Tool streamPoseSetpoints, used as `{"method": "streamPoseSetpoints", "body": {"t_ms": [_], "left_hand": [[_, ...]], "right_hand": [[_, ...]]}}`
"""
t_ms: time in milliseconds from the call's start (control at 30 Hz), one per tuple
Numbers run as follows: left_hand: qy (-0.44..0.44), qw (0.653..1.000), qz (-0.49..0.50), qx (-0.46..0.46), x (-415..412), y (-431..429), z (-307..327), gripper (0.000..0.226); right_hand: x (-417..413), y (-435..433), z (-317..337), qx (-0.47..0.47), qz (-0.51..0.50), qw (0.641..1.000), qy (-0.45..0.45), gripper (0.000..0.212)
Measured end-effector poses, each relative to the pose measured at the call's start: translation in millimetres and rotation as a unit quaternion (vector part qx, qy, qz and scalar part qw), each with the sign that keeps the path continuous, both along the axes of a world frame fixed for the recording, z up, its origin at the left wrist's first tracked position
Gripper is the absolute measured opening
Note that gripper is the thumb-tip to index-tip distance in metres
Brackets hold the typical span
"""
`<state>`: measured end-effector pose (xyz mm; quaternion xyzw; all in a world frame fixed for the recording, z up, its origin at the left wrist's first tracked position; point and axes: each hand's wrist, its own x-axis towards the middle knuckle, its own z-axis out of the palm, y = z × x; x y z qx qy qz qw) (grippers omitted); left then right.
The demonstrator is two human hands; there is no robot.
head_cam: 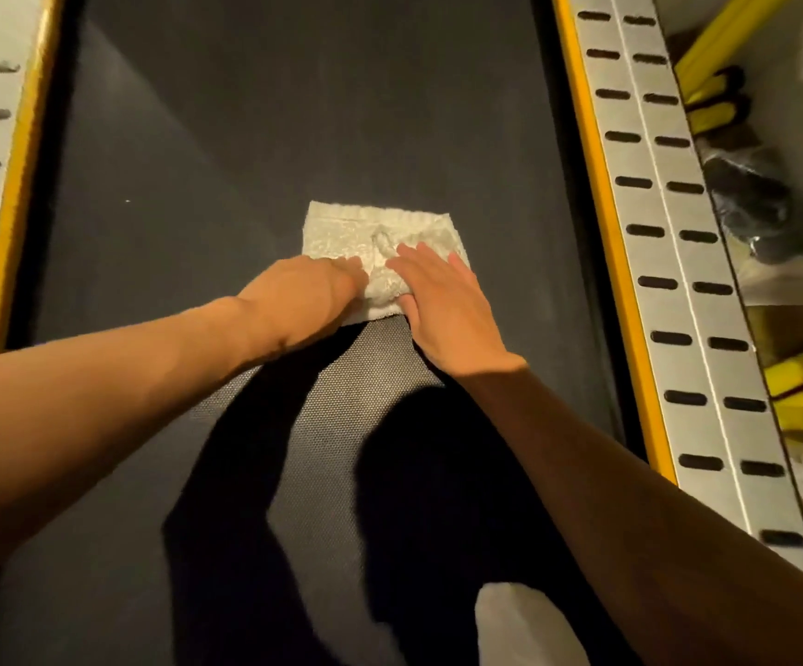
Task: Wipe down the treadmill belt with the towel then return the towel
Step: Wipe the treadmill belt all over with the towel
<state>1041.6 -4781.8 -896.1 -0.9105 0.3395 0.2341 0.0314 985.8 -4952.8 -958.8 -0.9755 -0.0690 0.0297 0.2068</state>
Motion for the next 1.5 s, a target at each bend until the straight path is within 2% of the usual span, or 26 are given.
{"method": "streamPoseSetpoints", "body": {"t_ms": [100,167,233,300,400,567,767,867,967,1067,1200,1333,1400,1500], "left_hand": [[-0.025,0.997,0.062,-0.048,-5,-21,-11,0.024],[-0.025,0.990,0.097,-0.101,-26,-26,-26,0.030],[-0.012,0.987,0.085,-0.137,-44,-21,-32,0.042],[-0.012,0.987,0.041,-0.154,-40,-17,-31,0.034],[-0.004,0.989,0.026,-0.148,-19,-21,-26,0.015],[-0.010,0.993,0.054,-0.108,-8,-55,-16,0.019],[-0.002,0.987,-0.100,-0.122,-30,-56,-28,0.026],[0.002,0.989,-0.043,-0.142,-24,-68,-25,0.022],[-0.016,0.991,0.004,-0.130,-18,-90,-17,0.031],[-0.025,0.993,-0.015,-0.116,-21,-102,-14,0.034],[-0.023,0.985,-0.082,-0.148,-36,-92,-20,0.028],[-0.011,0.988,-0.043,-0.150,-33,-99,-21,0.037],[-0.004,0.990,-0.013,-0.137,-27,-111,-18,0.044],[-0.014,0.992,-0.005,-0.122,-29,-124,-12,0.044]], "right_hand": [[-5,-5,-3,0.003,-0.034,0.999,-0.010,0.045],[-23,-6,-7,0.000,-0.059,0.998,-0.025,0.045],[-42,-5,-8,0.005,-0.074,0.997,-0.021,0.046],[-46,-9,-5,0.006,-0.067,0.998,0.003,0.047],[-26,-23,3,-0.003,-0.057,0.998,0.017,0.047],[-17,-31,3,0.012,-0.092,0.996,0.017,0.044],[-73,-38,-6,0.031,-0.137,0.990,-0.025,0.043],[-55,-47,-1,0.033,-0.151,0.988,0.001,0.042],[-32,-53,7,0.020,-0.198,0.980,0.020,0.044],[-42,-53,8,0.005,-0.214,0.976,0.035,0.044],[-75,-50,2,0.000,-0.211,0.977,0.010,0.041],[-55,-75,4,-0.026,-0.190,0.981,0.024,0.042],[-43,-84,10,-0.007,-0.214,0.976,0.031,0.042],[-45,-82,14,0.022,-0.243,0.969,0.031,0.042]]}}
